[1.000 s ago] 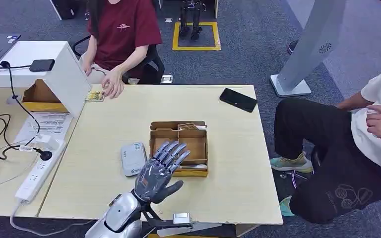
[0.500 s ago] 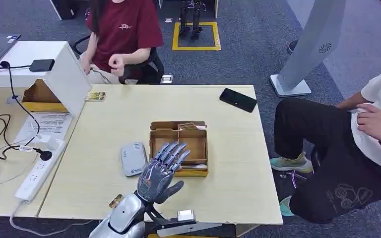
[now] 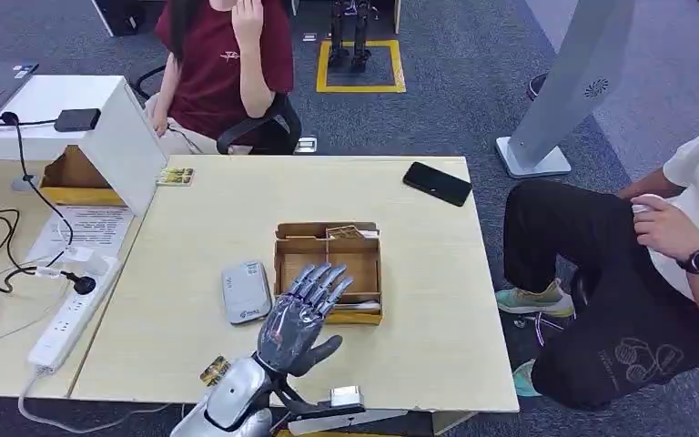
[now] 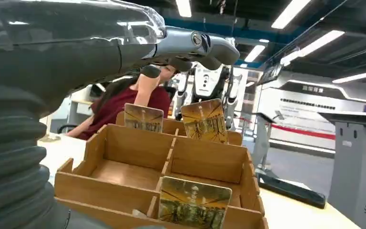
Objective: Pass the card to the sensor for recognition and then transmit it.
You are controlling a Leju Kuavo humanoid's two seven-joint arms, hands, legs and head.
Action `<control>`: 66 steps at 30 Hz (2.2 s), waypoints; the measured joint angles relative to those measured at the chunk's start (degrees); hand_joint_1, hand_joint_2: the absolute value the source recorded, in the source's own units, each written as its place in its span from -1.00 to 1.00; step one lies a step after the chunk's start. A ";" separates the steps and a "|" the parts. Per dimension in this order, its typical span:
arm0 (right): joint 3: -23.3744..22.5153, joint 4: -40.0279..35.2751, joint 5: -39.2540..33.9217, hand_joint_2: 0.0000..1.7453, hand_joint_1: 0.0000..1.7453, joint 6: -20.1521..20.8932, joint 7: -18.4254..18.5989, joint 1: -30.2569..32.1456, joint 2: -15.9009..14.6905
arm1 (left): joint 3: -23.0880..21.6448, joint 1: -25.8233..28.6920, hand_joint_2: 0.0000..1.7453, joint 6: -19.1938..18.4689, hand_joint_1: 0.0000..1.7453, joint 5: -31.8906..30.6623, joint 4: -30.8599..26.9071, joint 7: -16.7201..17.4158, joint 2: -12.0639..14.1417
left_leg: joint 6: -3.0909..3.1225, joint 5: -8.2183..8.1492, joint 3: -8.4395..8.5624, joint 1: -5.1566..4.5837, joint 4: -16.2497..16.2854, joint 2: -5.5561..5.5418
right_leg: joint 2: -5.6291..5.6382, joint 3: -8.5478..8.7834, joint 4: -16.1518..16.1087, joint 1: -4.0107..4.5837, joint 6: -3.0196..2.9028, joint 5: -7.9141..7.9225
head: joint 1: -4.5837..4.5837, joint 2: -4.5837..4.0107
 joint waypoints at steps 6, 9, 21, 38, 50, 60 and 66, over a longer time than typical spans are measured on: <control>0.00 0.00 0.09 1.00 -1.00 0.24 0.33 -0.11 0.04 | 1.01 -0.97 1.00 0.00 -1.00 -0.02 2.89 0.94 -1.66 | 0.00 0.00 0.00 0.00 0.01 0.00 | 0.00 0.00 0.00 0.00 0.00 0.00 | -0.02 0.00; 0.02 0.00 0.15 1.00 -1.00 0.35 0.50 -0.15 0.15 | 1.97 -1.54 1.00 0.00 -1.00 -1.25 4.35 1.90 -2.40 | 0.00 0.00 0.00 0.00 0.01 0.00 | 0.00 0.00 0.00 0.00 0.00 0.00 | 0.00 0.00; 0.76 0.00 0.33 1.00 -1.00 0.35 0.90 -0.73 0.20 | 5.18 -3.98 1.00 0.00 -1.00 -1.86 10.03 3.10 -4.06 | 0.00 0.00 0.00 0.00 0.01 0.00 | 0.00 0.00 0.00 0.00 0.00 0.00 | 0.00 0.00; 1.03 -0.02 0.31 1.00 -1.00 0.39 0.92 -0.91 0.26 | 7.83 -4.87 1.00 0.00 -1.00 3.60 13.96 -2.22 -5.96 | 0.00 0.00 0.00 0.00 0.02 0.00 | 0.00 0.00 0.00 0.00 0.00 0.00 | 0.00 0.00; 1.07 -0.02 0.24 1.00 -1.00 0.42 0.92 -1.08 0.33 | 7.85 -4.87 1.00 0.00 -1.00 5.16 14.99 -4.22 -7.67 | 0.00 0.00 -0.01 -0.01 0.02 0.00 | 0.00 0.00 0.00 -0.01 0.00 0.00 | -0.02 0.00; 1.07 -0.02 0.24 1.00 -1.00 0.42 0.92 -1.09 0.35 | 7.85 -4.87 1.00 0.00 -1.00 5.16 15.04 -4.20 -7.67 | 0.00 0.00 -0.01 -0.01 0.02 0.00 | 0.00 0.00 0.00 -0.01 0.00 0.00 | -0.02 0.00; 1.07 -0.02 0.24 1.00 -1.00 0.42 0.92 -1.09 0.35 | 7.85 -4.87 1.00 0.00 -1.00 5.20 15.04 -4.22 -7.67 | 0.00 0.00 -0.01 -0.01 0.03 0.00 | 0.00 0.00 0.00 -0.01 0.00 0.00 | -0.02 0.00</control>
